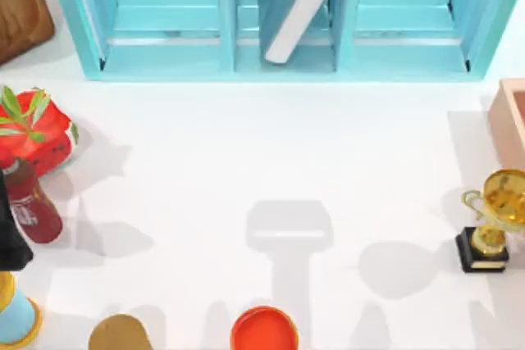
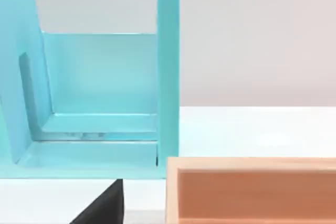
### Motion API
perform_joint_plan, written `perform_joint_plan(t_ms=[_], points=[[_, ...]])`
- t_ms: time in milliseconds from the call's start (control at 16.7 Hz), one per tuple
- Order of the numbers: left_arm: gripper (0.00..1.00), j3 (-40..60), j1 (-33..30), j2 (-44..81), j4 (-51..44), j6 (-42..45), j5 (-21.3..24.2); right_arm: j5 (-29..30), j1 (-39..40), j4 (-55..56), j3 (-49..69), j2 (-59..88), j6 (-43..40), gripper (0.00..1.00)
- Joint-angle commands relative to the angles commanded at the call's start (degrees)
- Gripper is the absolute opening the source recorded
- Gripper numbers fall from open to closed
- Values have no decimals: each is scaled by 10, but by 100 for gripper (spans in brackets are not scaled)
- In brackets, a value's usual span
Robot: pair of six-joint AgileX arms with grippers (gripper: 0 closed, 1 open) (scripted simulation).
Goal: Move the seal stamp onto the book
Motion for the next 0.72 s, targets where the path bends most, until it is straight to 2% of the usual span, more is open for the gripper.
perform_joint_plan(t_ms=[360,720], points=[[100,0,0,0,0,0,0,29,33,31,28,58,26,100],[100,0,0,0,0,0,0,132,145,145,144,310,111,100]])
